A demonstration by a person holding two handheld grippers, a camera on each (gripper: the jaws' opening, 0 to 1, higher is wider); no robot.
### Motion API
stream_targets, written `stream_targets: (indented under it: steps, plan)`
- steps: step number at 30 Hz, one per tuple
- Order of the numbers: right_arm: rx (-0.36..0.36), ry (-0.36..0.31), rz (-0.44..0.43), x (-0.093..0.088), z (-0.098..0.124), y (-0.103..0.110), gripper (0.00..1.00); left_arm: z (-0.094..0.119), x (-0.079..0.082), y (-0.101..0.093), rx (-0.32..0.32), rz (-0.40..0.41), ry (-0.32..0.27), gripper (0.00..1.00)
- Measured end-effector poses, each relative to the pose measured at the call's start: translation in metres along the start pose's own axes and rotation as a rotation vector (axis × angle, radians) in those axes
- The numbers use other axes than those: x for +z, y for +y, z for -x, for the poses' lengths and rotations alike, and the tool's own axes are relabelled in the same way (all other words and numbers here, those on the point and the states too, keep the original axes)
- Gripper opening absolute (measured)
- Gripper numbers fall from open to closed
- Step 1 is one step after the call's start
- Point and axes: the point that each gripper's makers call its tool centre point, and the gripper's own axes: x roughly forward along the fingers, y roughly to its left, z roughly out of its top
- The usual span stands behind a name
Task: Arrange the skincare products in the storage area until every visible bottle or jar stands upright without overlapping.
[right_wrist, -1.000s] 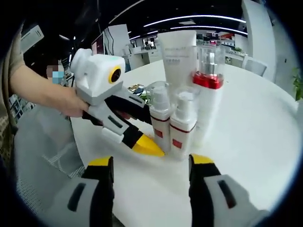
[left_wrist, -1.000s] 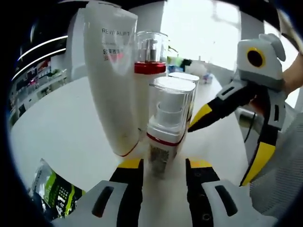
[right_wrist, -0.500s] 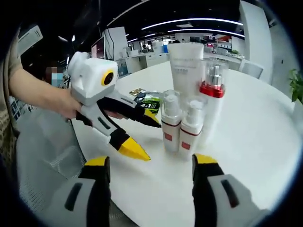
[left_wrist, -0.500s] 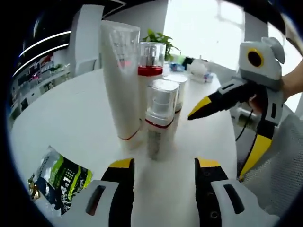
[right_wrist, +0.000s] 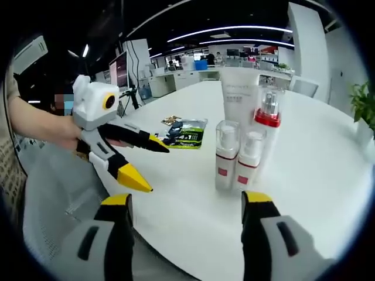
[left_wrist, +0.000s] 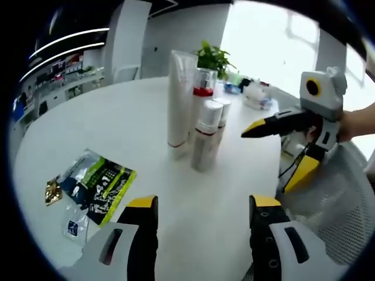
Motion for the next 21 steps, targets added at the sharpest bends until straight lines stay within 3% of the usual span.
stream_targets:
  steps: [9,21]
  plan:
    - [-0.053,-0.041,-0.005,0.018,0.01,0.002,0.81,0.049,-0.01,0.017,0.074,0.113,-0.033,0.71]
    - [-0.068,-0.053,0.021,0.031,0.009,0.019,0.86,0.109,-0.014,0.025,0.115,0.205,-0.061,0.8]
